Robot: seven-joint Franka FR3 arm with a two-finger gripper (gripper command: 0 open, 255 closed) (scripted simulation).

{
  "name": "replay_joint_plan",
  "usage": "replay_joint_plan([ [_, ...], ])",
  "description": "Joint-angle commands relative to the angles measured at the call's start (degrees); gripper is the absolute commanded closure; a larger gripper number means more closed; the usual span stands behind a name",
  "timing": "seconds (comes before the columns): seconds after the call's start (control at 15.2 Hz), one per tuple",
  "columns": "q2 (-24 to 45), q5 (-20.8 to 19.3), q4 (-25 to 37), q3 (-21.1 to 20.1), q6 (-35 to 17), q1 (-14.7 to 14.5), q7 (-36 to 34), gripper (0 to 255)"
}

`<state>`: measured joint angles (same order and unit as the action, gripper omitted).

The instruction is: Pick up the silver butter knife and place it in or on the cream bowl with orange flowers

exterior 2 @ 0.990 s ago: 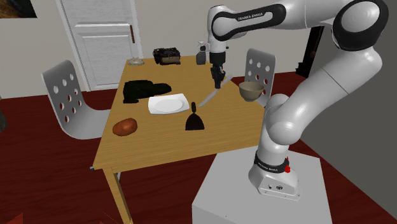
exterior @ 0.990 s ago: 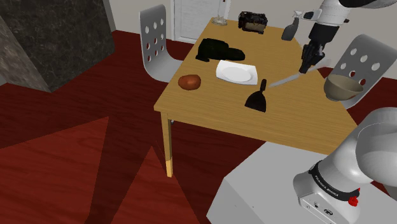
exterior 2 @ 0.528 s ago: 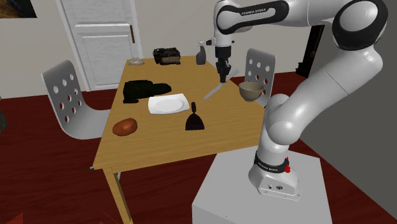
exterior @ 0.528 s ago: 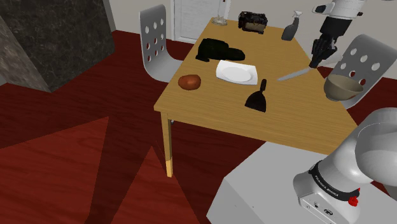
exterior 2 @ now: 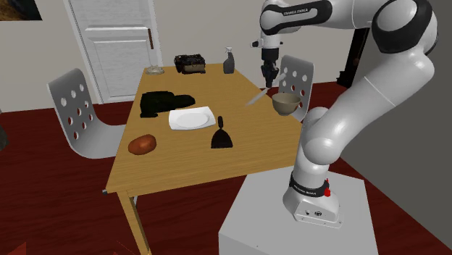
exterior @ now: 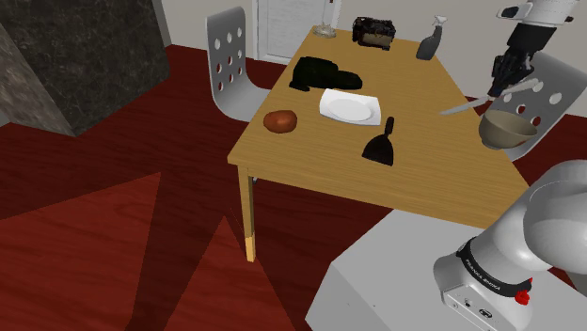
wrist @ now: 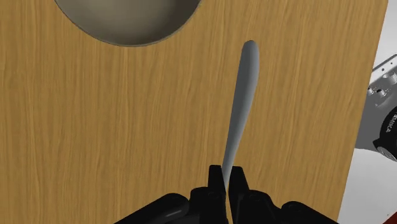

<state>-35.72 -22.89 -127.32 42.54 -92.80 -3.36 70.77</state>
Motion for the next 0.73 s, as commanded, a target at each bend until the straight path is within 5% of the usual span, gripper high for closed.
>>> replay_joint_plan([
  [0.0,1.6,-0.6,2.5,2.7,0.1,-0.2,3.0,255],
  [0.66,12.7,0.5,17.2,21.9,-0.6,-5.8,20.2,255],
])
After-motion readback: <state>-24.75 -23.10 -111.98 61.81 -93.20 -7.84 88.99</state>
